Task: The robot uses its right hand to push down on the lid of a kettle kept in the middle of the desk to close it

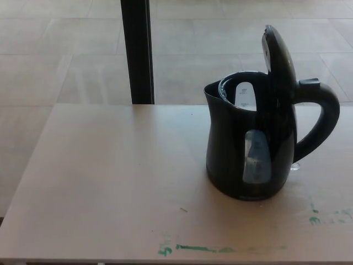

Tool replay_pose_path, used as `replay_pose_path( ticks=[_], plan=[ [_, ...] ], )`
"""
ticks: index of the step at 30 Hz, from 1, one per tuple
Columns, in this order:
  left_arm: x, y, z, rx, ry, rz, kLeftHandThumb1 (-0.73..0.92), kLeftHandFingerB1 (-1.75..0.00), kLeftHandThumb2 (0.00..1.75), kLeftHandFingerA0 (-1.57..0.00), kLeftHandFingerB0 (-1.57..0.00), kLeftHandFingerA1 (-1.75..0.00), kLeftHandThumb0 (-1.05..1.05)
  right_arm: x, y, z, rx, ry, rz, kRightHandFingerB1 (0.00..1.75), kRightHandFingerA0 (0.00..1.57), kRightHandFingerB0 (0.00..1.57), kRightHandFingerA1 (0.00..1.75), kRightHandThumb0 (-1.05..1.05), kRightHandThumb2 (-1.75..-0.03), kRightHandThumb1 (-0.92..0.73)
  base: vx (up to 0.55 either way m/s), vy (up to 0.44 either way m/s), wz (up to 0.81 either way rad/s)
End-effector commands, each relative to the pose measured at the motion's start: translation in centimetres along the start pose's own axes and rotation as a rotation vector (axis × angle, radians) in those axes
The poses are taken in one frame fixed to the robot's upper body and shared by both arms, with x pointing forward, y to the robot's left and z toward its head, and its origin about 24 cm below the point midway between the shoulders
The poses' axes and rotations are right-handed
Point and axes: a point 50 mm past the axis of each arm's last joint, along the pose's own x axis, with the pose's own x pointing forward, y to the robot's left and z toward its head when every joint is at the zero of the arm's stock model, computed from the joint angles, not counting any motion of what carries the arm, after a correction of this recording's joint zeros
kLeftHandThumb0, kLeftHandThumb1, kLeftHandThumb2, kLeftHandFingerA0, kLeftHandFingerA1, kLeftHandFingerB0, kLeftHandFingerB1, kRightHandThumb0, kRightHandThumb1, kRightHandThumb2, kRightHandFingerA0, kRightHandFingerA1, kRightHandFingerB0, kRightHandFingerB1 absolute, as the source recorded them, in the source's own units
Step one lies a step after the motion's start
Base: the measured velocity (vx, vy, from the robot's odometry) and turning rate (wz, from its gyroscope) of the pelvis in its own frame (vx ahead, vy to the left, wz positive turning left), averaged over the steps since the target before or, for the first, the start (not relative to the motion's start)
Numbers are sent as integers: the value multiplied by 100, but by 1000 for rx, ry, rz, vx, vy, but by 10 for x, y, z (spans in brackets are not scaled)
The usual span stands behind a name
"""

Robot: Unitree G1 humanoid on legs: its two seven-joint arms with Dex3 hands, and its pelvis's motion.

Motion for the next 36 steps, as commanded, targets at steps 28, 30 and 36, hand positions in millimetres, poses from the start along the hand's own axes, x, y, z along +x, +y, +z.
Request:
replay_pose_path(
  ticks=[28, 30, 36],
  plan=[
    [-3, 8, 3, -58, -3, -41, 57, -44, 101, -38, -16, -57, -72, -83, -17, 329, 270, -1206, 83, 33, 16, 13, 45, -72, -64, -80, 0, 0, 0],
    [-4, 9, -1, -86, 3, -34, 65, -38, 73, -37, -29, -45, -85, -102, 5, 349, 209, -1246, 111, 43, 16, 7, 53, -80, -100, -63, 0, 0, 0],
    [-6, 12, -4, -81, 5, -28, 74, -34, 60, -42, -34, -43, -80, -130, 44, 388, -21, -1292, 186, 49, 2, 0, 50, -37, -109, -50, 0, 0, 0]
  ],
)
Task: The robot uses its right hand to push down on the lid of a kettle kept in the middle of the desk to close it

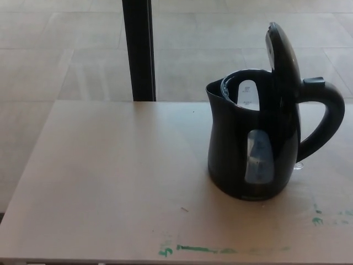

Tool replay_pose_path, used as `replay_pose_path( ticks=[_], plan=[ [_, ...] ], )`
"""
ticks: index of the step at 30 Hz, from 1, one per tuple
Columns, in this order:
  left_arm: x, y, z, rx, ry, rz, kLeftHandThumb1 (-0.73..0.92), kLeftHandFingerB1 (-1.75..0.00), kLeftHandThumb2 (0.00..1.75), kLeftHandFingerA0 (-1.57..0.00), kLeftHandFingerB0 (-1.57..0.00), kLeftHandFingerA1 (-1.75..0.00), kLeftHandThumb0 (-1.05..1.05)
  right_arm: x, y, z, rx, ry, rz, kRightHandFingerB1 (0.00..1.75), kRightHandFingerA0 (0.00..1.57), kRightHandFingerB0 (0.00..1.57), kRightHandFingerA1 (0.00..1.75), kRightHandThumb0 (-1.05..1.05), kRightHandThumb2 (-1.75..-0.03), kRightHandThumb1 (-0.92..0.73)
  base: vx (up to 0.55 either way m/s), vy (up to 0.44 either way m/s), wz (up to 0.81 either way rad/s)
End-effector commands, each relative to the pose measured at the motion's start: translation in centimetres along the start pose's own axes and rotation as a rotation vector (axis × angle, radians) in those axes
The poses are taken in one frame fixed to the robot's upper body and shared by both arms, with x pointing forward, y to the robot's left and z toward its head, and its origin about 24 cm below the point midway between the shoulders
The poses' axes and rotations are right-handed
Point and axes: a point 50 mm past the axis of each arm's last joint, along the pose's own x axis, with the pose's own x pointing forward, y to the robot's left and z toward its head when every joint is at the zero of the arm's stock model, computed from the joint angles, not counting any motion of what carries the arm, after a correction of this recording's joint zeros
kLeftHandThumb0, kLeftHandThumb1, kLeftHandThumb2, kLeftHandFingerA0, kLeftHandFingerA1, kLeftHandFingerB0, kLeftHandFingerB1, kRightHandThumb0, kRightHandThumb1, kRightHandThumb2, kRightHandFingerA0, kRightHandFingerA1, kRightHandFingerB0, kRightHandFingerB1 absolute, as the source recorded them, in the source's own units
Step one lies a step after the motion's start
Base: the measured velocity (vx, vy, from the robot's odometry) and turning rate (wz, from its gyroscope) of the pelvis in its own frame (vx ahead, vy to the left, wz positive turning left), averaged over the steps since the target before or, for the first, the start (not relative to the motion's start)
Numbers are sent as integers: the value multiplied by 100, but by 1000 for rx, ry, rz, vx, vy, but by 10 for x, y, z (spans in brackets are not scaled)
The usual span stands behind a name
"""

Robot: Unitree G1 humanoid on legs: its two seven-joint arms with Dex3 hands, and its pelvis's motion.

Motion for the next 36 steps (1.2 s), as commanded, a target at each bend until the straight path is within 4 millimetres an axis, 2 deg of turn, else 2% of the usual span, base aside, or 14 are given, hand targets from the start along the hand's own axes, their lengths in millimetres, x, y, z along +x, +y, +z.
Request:
replay_pose_path(
  ticks=[1, 2, 3, 4, 5, 8, 9, 10, 14, 15, 16, 17, 18, 36],
  plan=[
    [-5, 11, -1, -17, -4, 26, 63, -39, 72, -39, -31, -46, -84, 36, 39, 26, -114, 55, 142, 49, 2, 0, 50, -37, -108, -49, 0, 0, 0],
    [-5, 11, -1, -13, -2, 23, 65, -38, 71, -38, -30, -45, -85, 41, 45, 26, -122, 54, 169, 49, 2, 0, 51, -38, -104, -43, 0, 0, 0],
    [-6, 12, 0, -11, -6, 20, 75, -34, 61, -42, -33, -43, -82, 44, 50, 26, -130, 57, 186, 26, 19, 14, 36, -80, -65, -79, 0, 0, 0],
    [-6, 12, 1, -11, -10, 17, 75, -34, 61, -42, -33, -43, -82, 45, 54, 27, -139, 62, 200, 26, 19, 14, 36, -80, -65, -79, 0, 0, 0],
    [-6, 12, 1, -13, -10, 25, 75, -36, 63, -43, -36, -42, -80, 52, 63, 26, -173, 56, 242, 39, 12, 5, 48, -84, -101, -64, 0, 0, 0],
    [-6, 12, -1, -11, -2, 29, 65, -39, 71, -40, -32, -45, -84, 57, 74, 27, -250, 48, 292, 39, 12, 5, 48, -85, -102, -65, 0, 0, 0],
    [-7, 13, 0, -12, -8, 25, 74, -34, 60, -42, -34, -41, -80, 60, 87, 28, -229, 51, 329, 27, 20, 15, 39, -83, -66, -81, 0, 0, 0],
    [-7, 13, 0, -16, -11, 22, 63, -39, 72, -39, -32, -47, -84, 63, 96, 28, -209, 61, 352, 27, 20, 18, 40, -80, -64, -78, 0, 0, 0],
    [-6, 12, -4, 0, 0, 26, 75, -33, 60, -43, -34, -40, -80, 69, 114, 25, -270, 80, 424, 40, 15, 8, 50, -79, -98, -62, 0, 0, 0],
    [-6, 12, -4, -27, -3, 34, 74, -35, 63, -44, -36, -42, -78, 69, 118, 25, -273, 77, 438, 28, 22, 18, 41, -76, -64, -79, 0, 0, 0],
    [-6, 12, -4, -5, -1, 37, 75, -35, 63, -44, -36, -42, -80, 70, 122, 25, -294, 75, 459, 41, 15, 9, 50, -77, -98, -62, 0, 0, 0],
    [-6, 12, -5, -18, 0, 38, 74, -35, 63, -44, -36, -42, -80, 71, 125, 24, -320, 69, 473, 41, 15, 8, 50, -79, -99, -63, 0, 0, 0],
    [-6, 13, -4, -16, 4, 38, 76, -35, 62, -43, -34, -40, -78, 71, 130, 23, -345, 73, 486, 28, 22, 18, 41, -79, -64, -81, 0, 0, 0],
    [-10, 19, -7, 2, 11, 42, 65, -38, 73, -38, -28, -44, -86, 105, 173, 47, -491, 2, 560, 29, 25, 24, 42, -80, -65, -77, 0, 0, 0]
  ],
)
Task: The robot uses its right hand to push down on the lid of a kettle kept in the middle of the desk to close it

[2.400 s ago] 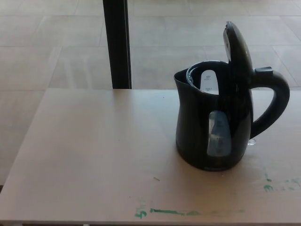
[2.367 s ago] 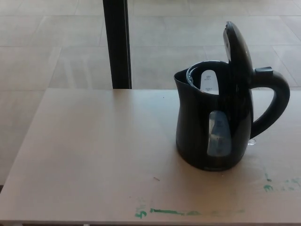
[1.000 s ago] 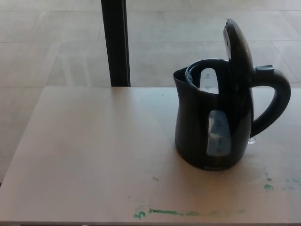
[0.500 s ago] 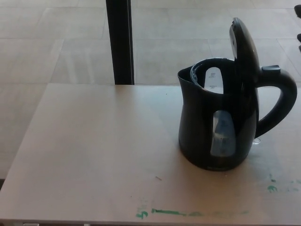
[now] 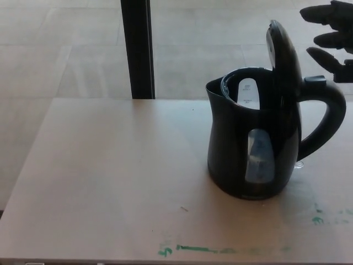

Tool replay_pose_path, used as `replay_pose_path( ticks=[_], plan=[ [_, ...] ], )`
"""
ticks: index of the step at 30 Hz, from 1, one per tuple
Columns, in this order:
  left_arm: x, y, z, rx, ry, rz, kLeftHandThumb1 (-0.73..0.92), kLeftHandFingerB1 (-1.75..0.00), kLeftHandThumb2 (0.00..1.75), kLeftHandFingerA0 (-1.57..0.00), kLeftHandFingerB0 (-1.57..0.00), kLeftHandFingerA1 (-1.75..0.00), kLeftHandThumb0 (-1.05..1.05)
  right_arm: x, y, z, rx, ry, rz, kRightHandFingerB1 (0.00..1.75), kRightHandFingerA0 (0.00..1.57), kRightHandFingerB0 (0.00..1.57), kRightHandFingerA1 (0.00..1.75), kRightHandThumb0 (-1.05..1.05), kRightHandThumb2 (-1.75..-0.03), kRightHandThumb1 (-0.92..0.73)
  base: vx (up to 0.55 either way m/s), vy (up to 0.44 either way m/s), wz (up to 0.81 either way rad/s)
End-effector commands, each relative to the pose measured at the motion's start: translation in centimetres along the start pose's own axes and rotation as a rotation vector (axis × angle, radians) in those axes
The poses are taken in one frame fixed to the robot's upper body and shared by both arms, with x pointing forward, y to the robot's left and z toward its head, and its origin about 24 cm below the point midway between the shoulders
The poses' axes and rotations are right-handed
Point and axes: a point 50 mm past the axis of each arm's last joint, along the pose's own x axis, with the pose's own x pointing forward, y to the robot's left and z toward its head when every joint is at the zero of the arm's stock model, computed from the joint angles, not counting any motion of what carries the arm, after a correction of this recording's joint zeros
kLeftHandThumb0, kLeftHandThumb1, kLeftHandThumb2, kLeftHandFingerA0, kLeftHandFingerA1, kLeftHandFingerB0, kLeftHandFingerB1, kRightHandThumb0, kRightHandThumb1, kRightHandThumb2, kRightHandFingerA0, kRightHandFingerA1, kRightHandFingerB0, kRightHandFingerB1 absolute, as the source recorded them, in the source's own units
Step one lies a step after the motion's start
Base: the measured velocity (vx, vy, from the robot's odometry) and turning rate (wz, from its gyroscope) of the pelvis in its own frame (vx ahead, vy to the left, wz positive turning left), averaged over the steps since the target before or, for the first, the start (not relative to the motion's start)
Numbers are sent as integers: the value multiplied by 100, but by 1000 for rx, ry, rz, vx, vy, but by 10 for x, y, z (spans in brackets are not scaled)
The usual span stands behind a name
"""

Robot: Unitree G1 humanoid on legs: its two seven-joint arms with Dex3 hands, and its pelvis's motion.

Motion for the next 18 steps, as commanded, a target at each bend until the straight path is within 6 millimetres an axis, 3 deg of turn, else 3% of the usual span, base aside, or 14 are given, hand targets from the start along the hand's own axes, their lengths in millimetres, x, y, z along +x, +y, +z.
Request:
replay_pose_path(
  ticks=[1, 3, 4, 5, 9, 12, 13, 14, 15, 16, 18],
  plan=[
    [-3, 7, 3, 8, -6, 18, 74, -34, 60, -42, -33, -40, -81, 9, 1, 8, -105, -16, 30, 29, 26, 24, 43, -79, -65, -77, 0, 0, 0],
    [-3, 6, 3, 2, -6, 13, 75, -35, 62, -43, -34, -43, -80, 16, 6, 14, -144, -31, 41, 30, 28, 26, 45, -79, -64, -76, 0, 0, 0],
    [-3, 6, 3, 27, -10, 9, 76, -35, 63, -42, -32, -42, -79, 17, 9, 16, -166, -35, 44, 43, 26, 20, 54, -81, -99, -60, 0, 0, 0],
    [-3, 6, 4, 41, -11, 8, 76, -34, 61, -42, -33, -41, -82, 18, 12, 15, -186, -36, 56, 30, 30, 28, 45, -78, -64, -76, 0, 0, 0],
    [-2, 6, 4, -24, -14, 22, 73, -36, 62, -44, -35, -44, -78, 19, 27, 9, -217, -25, 103, 31, 30, 29, 45, -77, -63, -74, 0, 0, 0],
    [-2, 6, 4, 31, -7, 17, 75, -36, 63, -44, -37, -43, -80, 17, 45, -6, -286, 17, 193, 29, 27, 26, 42, -82, -64, -76, 0, 0, 0],
    [-2, 6, 5, 9, -5, 14, 63, -40, 73, -40, -33, -46, -85, 16, 48, -8, -296, 27, 208, 29, 27, 26, 42, -81, -64, -75, 0, 0, 0],
    [-2, 5, 5, 0, -7, 15, 63, -39, 72, -40, -33, -46, -85, 16, 52, -10, -306, 31, 217, 31, 26, 27, 44, -80, -64, -75, 0, 0, 0],
    [-2, 5, 6, -8, -11, 12, 74, -37, 63, -43, -36, -44, -78, 15, 57, -14, -304, 43, 230, 29, 27, 27, 42, -78, -63, -74, 0, 0, 0],
    [-2, 5, 4, -16, -7, 10, 63, -39, 70, -40, -32, -45, -84, 13, 64, -19, -308, 56, 250, 30, 29, 29, 41, -79, -63, -75, 0, 0, 0],
    [-2, 5, 3, -18, -5, 10, 63, -39, 70, -40, -32, -45, -84, 13, 66, -21, -312, 59, 257, 30, 29, 29, 41, -79, -63, -75, 0, 0, 0]
  ],
)
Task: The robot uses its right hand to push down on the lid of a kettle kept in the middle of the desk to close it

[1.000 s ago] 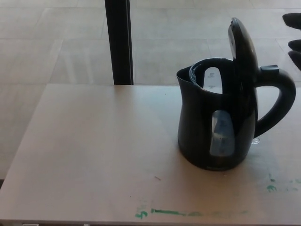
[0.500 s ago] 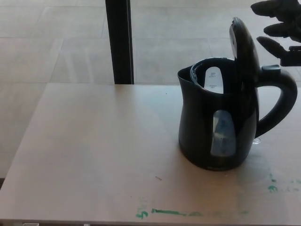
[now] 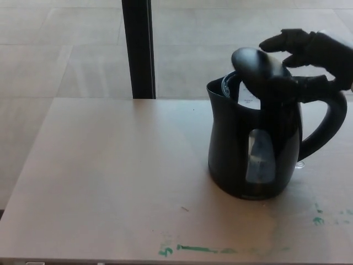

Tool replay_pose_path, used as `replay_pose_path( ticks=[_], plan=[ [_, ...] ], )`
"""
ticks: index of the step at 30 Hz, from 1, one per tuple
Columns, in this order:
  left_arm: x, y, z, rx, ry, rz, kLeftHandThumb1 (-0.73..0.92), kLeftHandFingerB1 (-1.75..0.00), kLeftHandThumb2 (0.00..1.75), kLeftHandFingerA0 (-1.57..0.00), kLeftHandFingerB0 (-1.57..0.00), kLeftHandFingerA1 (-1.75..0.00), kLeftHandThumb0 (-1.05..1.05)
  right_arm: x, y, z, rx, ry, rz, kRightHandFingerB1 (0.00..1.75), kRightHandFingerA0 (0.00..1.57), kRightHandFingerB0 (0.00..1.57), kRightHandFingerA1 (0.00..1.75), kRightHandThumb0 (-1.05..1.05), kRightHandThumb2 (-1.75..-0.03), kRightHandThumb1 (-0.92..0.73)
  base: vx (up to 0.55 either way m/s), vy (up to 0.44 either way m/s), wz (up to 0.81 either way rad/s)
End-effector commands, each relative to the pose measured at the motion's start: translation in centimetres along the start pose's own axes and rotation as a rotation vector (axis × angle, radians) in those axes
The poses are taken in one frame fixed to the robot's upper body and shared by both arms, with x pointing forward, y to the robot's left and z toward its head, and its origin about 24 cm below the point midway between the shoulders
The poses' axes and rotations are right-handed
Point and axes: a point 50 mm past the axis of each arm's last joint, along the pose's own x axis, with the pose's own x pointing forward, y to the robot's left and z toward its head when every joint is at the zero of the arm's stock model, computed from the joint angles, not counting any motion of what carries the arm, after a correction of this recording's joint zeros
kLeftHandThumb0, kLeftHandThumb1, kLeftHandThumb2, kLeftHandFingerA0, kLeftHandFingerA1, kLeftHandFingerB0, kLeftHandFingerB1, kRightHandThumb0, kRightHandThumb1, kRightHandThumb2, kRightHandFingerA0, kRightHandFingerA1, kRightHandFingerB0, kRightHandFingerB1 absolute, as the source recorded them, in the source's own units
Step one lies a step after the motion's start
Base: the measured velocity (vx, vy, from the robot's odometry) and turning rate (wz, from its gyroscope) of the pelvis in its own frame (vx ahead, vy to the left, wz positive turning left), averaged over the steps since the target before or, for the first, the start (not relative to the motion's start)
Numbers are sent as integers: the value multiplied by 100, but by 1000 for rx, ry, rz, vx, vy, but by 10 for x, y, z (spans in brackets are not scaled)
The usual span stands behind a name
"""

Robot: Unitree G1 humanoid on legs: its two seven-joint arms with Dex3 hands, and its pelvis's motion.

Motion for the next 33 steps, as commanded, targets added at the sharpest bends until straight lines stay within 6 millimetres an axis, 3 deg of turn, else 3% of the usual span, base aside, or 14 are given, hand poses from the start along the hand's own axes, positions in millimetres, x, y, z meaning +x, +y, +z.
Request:
replay_pose_path(
  ticks=[1, 2, 3, 7, 9, 15, 16, 19, 20, 21, 22, 23, 27, 33],
  plan=[
    [-3, 6, 2, -14, -7, 10, 63, -39, 72, -40, -32, -45, -86, 0, 24, -8, -120, 34, 115, 32, 25, 24, 44, -81, -64, -77, 0, 0, 0],
    [-3, 6, 2, 4, -9, 10, 74, -35, 63, -43, -35, -41, -81, 2, 26, -6, -137, 31, 119, 31, 25, 25, 43, -79, -64, -75, 0, 0, 0],
    [-2, 6, 4, 11, -10, 12, 63, -39, 74, -39, -31, -45, -87, 3, 25, -3, -146, 24, 124, 32, 23, 25, 43, -80, -63, -75, 0, 0, 0],
    [-2, 6, 7, 9, -16, 13, 63, -39, 72, -40, -32, -45, -87, 6, 26, 6, -172, 9, 128, 32, 21, 24, 44, -81, -64, -75, 0, 0, 0],
    [-3, 7, 9, 103, -16, 14, 78, -35, 63, -45, -35, -41, -83, 14, 26, 24, -312, -32, 159, 33, 23, 23, 49, -80, -64, -77, 0, 0, 0],
    [-3, 8, 12, 122, -20, 14, 76, -34, 64, -44, -34, -41, -85, 24, 12, 58, -508, -87, 161, 34, 29, 29, 55, -77, -63, -76, 0, 0, 0],
    [-3, 8, 13, 107, -20, 9, 64, -38, 73, -38, -30, -45, -88, 26, 9, 62, -544, -91, 156, 33, 32, 29, 55, -78, -63, -75, 0, 0, 0],
    [-2, 7, 16, 90, -24, 2, 64, -38, 73, -38, -30, -45, -88, 27, 3, 66, -585, -88, 150, 33, 32, 29, 55, -78, -63, -75, 0, 0, 0],
    [-3, 8, 16, 96, -25, -3, 60, -47, 97, -35, -26, -52, -83, 28, 1, 70, -620, -91, 159, 32, 33, 30, 59, -78, -63, -75, 0, 0, 0],
    [-3, 8, 17, 104, -27, -11, 60, -47, 97, -35, -26, -52, -83, 29, -4, 74, -672, -93, 171, 32, 33, 30, 59, -78, -63, -75, 0, 0, 0],
    [-3, 8, 17, 106, -27, -12, 60, -47, 97, -35, -26, -52, -83, 28, -4, 74, -673, -92, 172, 32, 33, 30, 59, -78, -63, -75, 0, 0, 0],
    [-3, 7, 18, 70, -29, -6, 75, -35, 63, -44, -33, -46, -81, 28, -6, 73, -670, -91, 174, 32, 35, 31, 61, -78, -63, -74, 0, 0, 0],
    [-1, 5, 19, 108, -35, -7, 77, -34, 64, -42, -32, -42, -84, 24, -2, 61, -680, -80, 186, 33, 36, 33, 63, -77, -63, -75, 0, 0, 0],
    [0, 4, 21, 56, -38, -7, 74, -36, 63, -43, -36, -45, -81, 21, 13, 39, -584, -23, 233, 32, 34, 33, 50, -74, -63, -75, 0, 0, 0]
  ],
)
